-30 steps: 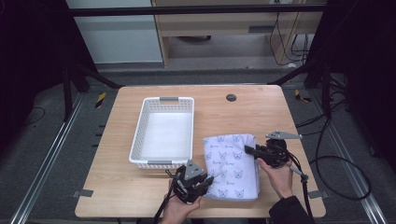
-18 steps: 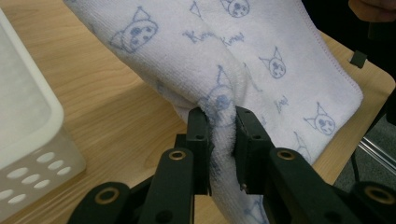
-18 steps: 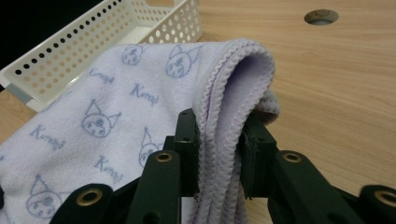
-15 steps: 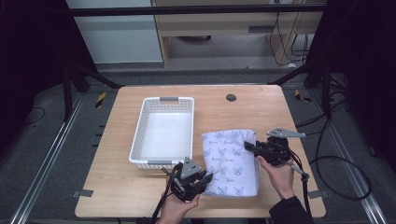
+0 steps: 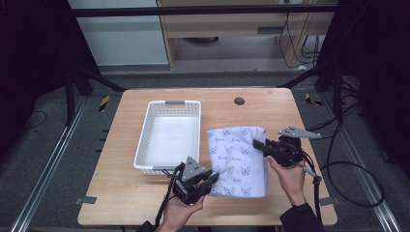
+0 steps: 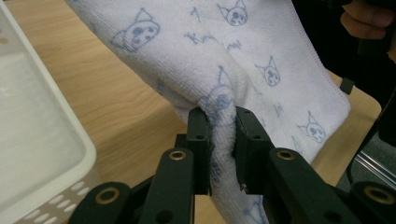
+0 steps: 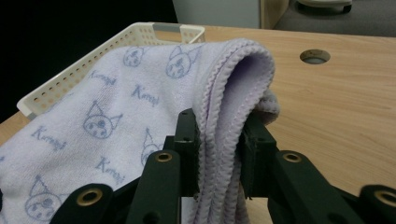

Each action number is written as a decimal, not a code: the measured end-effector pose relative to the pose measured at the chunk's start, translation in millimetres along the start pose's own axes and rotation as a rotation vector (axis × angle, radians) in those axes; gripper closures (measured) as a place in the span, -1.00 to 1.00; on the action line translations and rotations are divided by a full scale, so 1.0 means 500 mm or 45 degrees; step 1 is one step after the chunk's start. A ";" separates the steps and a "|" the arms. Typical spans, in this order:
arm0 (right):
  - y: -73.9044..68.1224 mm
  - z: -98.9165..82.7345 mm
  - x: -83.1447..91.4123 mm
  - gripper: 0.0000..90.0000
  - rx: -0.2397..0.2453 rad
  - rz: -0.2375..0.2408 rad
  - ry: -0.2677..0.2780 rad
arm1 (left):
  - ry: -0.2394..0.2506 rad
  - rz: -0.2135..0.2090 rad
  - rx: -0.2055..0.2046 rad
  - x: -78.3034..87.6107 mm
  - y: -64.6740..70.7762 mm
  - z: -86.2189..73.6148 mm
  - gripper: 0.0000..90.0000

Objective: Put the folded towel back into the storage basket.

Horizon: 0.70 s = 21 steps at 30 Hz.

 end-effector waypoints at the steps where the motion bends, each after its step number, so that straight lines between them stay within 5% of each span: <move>1: -0.001 0.002 0.001 0.60 0.005 -0.001 0.005 | 0.004 0.001 -0.005 0.002 0.000 0.003 0.71; 21: -0.036 0.060 -0.008 0.60 0.018 -0.017 0.086 | 0.102 0.028 0.012 0.045 -0.033 0.042 0.72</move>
Point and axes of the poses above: each handheld gripper's, and its own axes: x roughly backward along the jaws, z roughly out of its top, y roughly to its right, the point moved 2 cm from there along -x, roughly forward along the jaws, and after that the axes turned 7 degrees about -z, right-handed, at the moved point
